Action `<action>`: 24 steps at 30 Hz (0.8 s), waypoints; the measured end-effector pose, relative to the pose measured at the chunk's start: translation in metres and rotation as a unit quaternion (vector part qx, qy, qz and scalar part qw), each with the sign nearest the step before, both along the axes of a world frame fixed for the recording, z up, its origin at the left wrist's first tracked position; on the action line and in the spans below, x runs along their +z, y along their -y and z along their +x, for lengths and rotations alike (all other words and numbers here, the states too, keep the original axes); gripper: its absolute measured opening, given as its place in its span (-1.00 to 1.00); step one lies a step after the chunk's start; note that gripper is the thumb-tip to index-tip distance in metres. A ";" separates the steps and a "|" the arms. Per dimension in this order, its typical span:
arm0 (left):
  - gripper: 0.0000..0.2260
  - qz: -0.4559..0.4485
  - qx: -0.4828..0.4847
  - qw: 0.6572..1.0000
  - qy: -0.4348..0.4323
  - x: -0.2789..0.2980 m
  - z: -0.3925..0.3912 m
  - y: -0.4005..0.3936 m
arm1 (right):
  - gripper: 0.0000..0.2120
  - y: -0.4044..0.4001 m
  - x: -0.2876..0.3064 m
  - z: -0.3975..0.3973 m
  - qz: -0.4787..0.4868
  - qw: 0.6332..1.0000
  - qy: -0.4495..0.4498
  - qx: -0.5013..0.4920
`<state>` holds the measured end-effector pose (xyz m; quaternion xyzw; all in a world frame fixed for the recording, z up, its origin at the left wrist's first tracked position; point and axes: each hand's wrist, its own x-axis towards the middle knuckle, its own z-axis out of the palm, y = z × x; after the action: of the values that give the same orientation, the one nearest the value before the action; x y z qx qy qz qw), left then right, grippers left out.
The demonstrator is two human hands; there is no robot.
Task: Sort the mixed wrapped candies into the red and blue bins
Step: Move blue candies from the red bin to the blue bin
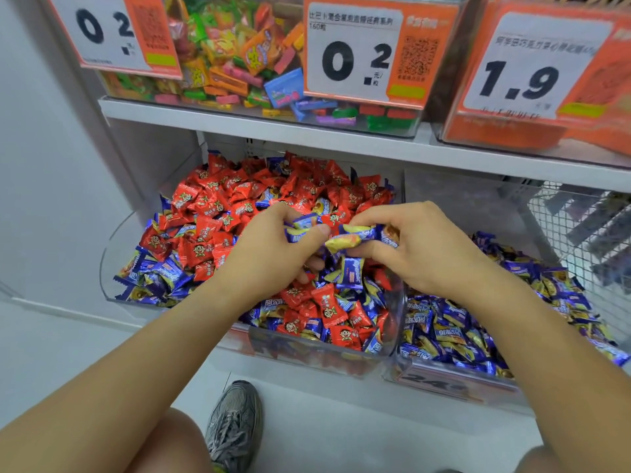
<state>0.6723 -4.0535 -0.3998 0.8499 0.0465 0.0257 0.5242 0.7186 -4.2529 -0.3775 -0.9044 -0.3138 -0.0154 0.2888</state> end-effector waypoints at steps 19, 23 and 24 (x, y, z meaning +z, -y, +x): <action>-0.83 -0.243 -0.039 0.969 -0.027 0.004 -0.005 0.026 | -0.70 0.006 0.006 -0.018 0.168 0.960 -0.198 -0.107; -0.82 -0.221 -0.004 0.975 -0.009 0.007 -0.006 0.016 | -0.77 0.015 0.011 -0.020 0.149 0.959 -0.222 -0.098; -0.82 -0.224 -0.008 0.975 -0.005 0.009 -0.007 0.015 | -0.78 0.017 0.011 -0.020 0.152 0.960 -0.218 -0.093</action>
<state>0.6652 -4.0688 -0.3905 0.7115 0.0469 0.0057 0.7011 0.6983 -4.2702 -0.3661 -0.8562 -0.1521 0.1076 0.4819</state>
